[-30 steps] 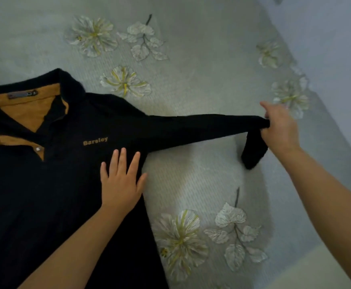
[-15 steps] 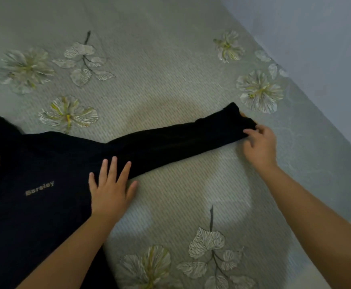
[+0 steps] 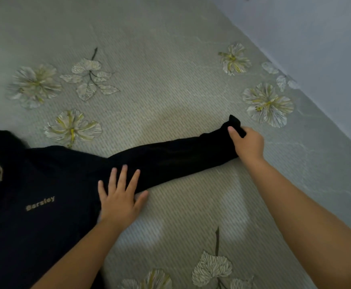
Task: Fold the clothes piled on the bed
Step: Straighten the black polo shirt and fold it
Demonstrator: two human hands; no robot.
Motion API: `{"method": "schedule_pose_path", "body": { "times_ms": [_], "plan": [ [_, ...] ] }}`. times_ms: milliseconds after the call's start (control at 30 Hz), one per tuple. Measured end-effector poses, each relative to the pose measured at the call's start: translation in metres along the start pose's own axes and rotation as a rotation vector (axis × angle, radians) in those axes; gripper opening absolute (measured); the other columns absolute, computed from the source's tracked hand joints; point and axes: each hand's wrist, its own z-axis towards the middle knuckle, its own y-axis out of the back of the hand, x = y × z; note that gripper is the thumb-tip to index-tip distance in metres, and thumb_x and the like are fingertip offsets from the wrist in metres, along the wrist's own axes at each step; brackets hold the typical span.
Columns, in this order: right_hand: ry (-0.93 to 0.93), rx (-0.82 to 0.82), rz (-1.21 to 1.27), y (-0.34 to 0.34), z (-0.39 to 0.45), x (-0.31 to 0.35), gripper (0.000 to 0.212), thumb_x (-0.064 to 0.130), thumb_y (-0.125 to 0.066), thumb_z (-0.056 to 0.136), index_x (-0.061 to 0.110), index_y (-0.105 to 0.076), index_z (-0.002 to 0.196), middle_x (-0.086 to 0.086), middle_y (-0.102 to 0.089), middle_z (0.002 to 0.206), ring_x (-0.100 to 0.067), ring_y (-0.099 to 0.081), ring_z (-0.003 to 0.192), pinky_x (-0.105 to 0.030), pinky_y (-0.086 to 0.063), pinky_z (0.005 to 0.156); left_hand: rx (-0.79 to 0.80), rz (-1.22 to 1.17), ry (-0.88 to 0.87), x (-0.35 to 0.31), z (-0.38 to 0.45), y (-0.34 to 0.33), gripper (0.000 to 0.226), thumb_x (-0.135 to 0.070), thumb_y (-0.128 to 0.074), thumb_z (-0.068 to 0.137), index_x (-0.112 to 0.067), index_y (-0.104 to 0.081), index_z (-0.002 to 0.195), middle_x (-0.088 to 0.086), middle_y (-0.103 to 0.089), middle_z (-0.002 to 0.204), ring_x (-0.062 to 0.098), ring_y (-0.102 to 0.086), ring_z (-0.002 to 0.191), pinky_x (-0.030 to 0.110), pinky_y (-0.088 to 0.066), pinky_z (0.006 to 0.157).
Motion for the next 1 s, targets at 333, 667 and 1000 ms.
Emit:
{"method": "schedule_pose_path", "body": {
  "times_ms": [333,667,1000],
  "plan": [
    [0.315,0.204,0.374,-0.081,-0.164,0.16,0.025,0.024,-0.048,0.095,0.011,-0.06,0.111,0.011,-0.056,0.089,-0.004,-0.05,0.086,0.002,-0.032,0.061,-0.225,0.017,0.306,0.146,-0.129,0.021,0.058,-0.042,-0.031,0.085,-0.007,-0.057,0.122,0.024,-0.052,0.129,0.044,-0.046,0.121,0.062,-0.038,0.09],
    [0.722,0.465,0.126,-0.272,-0.378,0.273,0.055,0.025,-0.052,0.093,0.006,-0.032,0.14,-0.014,-0.048,0.128,-0.024,-0.048,0.116,-0.02,-0.034,0.088,-0.086,-0.127,0.551,0.331,-0.283,-0.003,0.073,-0.052,-0.005,0.095,-0.008,-0.056,0.122,0.026,-0.054,0.125,0.047,-0.049,0.116,0.063,-0.041,0.084],
    [0.962,0.355,-0.281,-0.296,-0.413,0.225,0.054,0.021,-0.067,0.08,0.001,-0.05,0.128,-0.018,-0.056,0.119,-0.034,-0.053,0.11,-0.037,-0.042,0.091,-0.398,-0.191,0.39,0.391,-0.288,-0.033,0.049,-0.04,-0.033,0.086,-0.015,-0.037,0.128,0.023,-0.052,0.129,0.042,-0.046,0.121,0.057,-0.041,0.09]
  ]
}}
